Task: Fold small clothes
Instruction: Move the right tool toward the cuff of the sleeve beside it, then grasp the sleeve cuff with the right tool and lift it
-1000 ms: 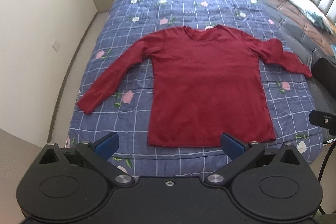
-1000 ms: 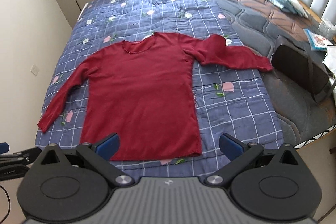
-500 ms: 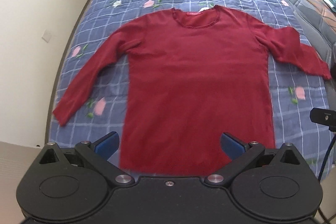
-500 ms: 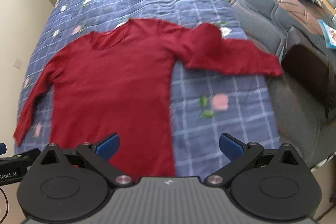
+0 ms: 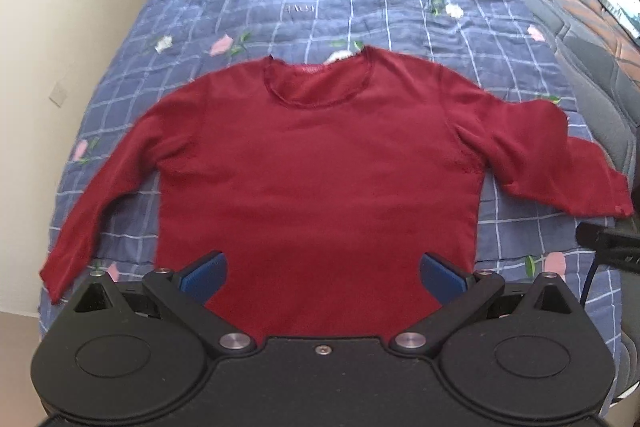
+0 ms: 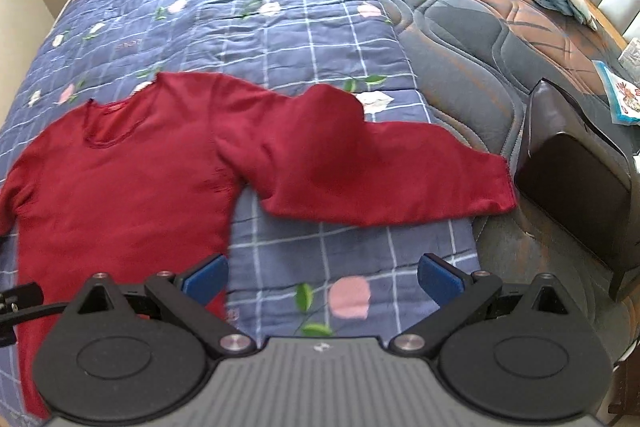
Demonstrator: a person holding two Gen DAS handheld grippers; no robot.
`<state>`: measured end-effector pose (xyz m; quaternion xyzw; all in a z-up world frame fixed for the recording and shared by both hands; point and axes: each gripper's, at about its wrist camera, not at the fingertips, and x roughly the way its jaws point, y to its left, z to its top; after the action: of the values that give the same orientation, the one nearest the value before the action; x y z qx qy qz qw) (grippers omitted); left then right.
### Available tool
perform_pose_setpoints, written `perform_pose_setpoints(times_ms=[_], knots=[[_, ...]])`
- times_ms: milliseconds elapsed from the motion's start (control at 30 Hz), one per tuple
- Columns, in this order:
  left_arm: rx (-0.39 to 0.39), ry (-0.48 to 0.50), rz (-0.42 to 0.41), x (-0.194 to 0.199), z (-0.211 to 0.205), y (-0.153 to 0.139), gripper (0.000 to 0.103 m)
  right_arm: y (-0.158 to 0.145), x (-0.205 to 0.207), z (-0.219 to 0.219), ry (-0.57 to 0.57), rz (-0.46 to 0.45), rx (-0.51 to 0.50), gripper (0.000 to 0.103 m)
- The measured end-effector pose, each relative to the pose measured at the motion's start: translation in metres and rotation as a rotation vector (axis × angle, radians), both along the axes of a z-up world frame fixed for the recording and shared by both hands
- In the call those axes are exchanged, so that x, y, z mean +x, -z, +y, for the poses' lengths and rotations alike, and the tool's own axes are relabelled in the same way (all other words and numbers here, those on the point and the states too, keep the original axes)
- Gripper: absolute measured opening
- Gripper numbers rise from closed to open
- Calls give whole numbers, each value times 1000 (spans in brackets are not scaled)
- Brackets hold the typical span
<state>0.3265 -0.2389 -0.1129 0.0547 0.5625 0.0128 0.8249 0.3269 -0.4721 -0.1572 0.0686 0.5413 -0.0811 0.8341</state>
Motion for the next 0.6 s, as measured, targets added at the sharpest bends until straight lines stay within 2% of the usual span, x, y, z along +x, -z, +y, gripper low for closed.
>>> perform_pose_setpoints(times_ms=[133, 200, 367, 600], knots=[[-3, -27, 30, 16, -1, 35, 102, 25, 10, -14, 23, -26, 8, 103], [12, -44, 30, 26, -2, 52, 102, 40, 10, -25, 53, -66, 47, 103], [35, -28, 3, 59, -16, 82, 102, 68, -1, -70, 279, -185, 163, 103], [41, 40, -63, 100, -47, 105, 102, 92, -14, -135, 521, -331, 122, 103]])
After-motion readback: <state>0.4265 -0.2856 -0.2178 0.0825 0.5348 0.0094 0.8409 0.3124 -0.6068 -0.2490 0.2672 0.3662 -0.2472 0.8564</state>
